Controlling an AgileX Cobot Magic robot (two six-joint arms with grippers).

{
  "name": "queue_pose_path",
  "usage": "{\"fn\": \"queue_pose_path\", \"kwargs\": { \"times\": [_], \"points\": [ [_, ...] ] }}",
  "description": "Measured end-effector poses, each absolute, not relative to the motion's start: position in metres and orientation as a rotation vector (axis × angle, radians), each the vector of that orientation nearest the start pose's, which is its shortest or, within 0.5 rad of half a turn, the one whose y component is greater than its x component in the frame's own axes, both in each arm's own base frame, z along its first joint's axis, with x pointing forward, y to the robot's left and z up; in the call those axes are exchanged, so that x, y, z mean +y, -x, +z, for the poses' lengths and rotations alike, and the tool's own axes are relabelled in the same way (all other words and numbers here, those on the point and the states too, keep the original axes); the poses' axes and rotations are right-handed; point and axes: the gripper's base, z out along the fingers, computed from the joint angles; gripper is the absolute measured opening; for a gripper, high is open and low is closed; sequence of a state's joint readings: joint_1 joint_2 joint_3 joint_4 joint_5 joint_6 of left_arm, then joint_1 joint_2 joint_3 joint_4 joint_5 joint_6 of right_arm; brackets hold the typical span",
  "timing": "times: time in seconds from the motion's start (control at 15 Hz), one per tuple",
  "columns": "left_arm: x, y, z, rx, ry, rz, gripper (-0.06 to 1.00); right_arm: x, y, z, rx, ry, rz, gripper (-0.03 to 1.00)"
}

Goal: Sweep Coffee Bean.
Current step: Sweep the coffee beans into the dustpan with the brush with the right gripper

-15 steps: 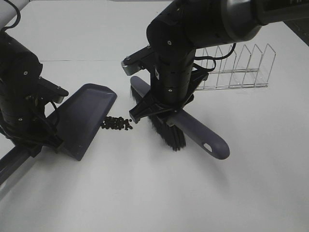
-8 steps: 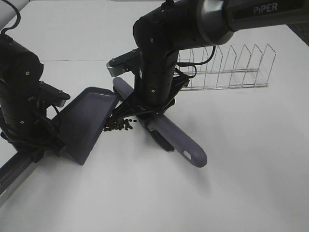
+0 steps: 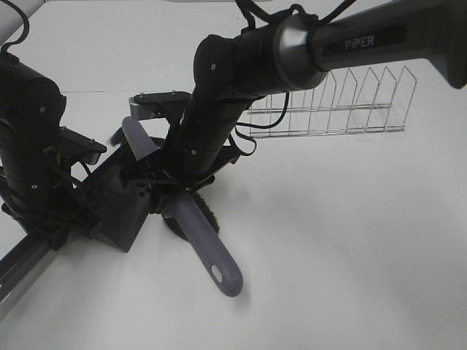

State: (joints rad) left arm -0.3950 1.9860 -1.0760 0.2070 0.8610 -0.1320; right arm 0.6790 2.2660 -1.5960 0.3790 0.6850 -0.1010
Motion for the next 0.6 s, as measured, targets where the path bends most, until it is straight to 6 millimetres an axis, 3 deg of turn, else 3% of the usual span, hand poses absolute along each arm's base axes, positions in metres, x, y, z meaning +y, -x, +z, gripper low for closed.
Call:
{"fn": "queue_pose_path", "kwargs": {
  "times": [0.13,0.6],
  "points": [
    [-0.112,-0.306,0.108,3.146,-0.643,0.287,0.33,0.313,-0.346,0.106,2.791,0.731,0.603,0.29],
    [-0.112,-0.306,0.108,3.149,-0.641,0.286,0.33,0.331,-0.362,0.131,2.621,0.812,0.707,0.29]
  ]
}}
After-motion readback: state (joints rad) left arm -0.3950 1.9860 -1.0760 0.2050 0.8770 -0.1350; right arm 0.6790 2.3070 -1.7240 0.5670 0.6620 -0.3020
